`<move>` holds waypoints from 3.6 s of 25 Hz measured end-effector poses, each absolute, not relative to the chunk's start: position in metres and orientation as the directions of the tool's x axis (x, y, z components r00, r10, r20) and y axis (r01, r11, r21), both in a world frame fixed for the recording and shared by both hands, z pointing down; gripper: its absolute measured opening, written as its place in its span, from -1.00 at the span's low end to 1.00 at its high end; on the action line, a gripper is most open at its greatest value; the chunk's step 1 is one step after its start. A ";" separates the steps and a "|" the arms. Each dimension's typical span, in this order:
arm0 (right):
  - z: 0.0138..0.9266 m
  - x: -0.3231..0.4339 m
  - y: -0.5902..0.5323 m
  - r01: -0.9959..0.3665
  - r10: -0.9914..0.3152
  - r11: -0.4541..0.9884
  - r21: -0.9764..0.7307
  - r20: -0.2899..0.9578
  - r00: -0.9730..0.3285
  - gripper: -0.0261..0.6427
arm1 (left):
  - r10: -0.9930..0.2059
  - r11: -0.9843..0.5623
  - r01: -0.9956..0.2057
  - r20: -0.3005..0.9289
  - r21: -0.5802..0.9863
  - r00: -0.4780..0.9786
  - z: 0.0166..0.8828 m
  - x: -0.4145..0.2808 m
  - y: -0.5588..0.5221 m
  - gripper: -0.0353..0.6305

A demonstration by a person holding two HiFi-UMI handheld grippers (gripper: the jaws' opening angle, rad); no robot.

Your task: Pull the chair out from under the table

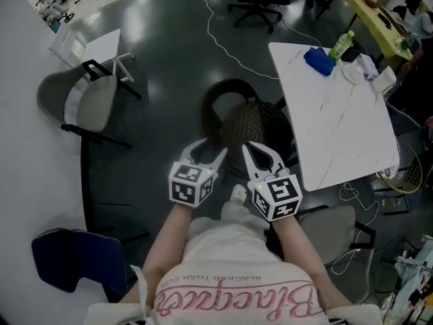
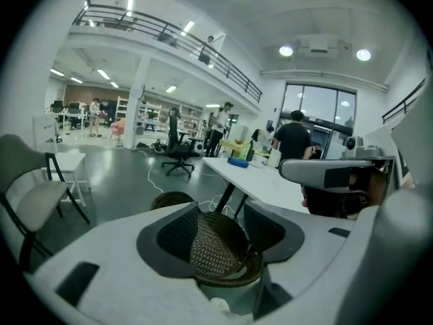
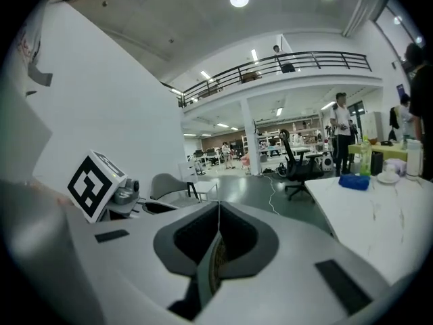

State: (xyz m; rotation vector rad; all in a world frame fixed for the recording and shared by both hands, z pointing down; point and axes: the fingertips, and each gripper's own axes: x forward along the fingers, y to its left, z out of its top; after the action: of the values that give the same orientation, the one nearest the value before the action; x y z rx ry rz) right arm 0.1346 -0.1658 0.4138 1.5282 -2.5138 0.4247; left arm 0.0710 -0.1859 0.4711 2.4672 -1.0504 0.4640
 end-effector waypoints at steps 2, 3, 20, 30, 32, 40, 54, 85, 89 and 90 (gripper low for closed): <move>0.419 0.141 -0.179 -0.877 -0.822 0.455 -0.156 0.304 -0.481 -0.91 | -0.610 -0.593 -0.764 0.478 0.254 0.632 0.484 0.073 -0.199 -0.34; 0.421 0.143 -0.185 -0.868 -0.812 0.469 -0.165 0.306 -0.497 -0.91 | -0.614 -0.573 -0.777 0.491 0.260 0.618 0.490 0.073 -0.205 -0.34; 0.495 0.123 -0.250 -0.825 -0.686 0.511 -0.241 0.464 -0.561 -0.91 | -0.545 -0.288 -0.916 0.739 0.278 0.396 0.630 0.029 -0.272 -0.34; 0.549 0.103 -0.262 -0.849 -0.636 0.456 -0.266 0.569 -0.521 -0.91 | -0.432 -0.145 -0.929 0.824 0.339 0.368 0.705 0.018 -0.294 -0.34; 0.563 0.107 -0.262 -0.859 -0.622 0.425 -0.286 0.597 -0.507 -0.91 | -0.414 -0.139 -0.932 0.835 0.336 0.363 0.716 0.021 -0.298 -0.34; 0.600 0.129 -0.273 -0.891 -0.592 0.325 -0.316 0.667 -0.452 -0.91 | -0.377 -0.109 -0.951 0.873 0.291 0.310 0.750 0.031 -0.320 -0.47; 0.592 0.137 -0.276 -0.892 -0.593 0.347 -0.289 0.669 -0.448 -0.91 | -0.321 0.059 -0.942 0.900 0.330 0.295 0.757 0.030 -0.323 -0.78; 0.579 0.011 -0.266 -0.825 -0.534 0.512 -0.240 0.664 -0.524 -0.91 | -0.332 0.182 -0.939 0.917 0.291 0.220 0.752 -0.144 -0.304 -0.79; 0.578 -0.005 -0.263 -0.814 -0.525 0.532 -0.233 0.664 -0.532 -0.91 | -0.332 0.178 -0.940 0.916 0.293 0.223 0.751 -0.169 -0.300 -0.79; 0.578 -0.008 -0.263 -0.814 -0.525 0.533 -0.231 0.664 -0.532 -0.91 | -0.333 0.180 -0.940 0.917 0.291 0.220 0.750 -0.175 -0.299 -0.79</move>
State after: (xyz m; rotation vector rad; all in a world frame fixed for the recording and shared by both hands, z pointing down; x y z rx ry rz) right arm -0.0080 -0.2631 0.5776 1.0836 -2.2463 0.7233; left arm -0.1748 -0.2987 0.7504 1.3670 -1.3250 0.6820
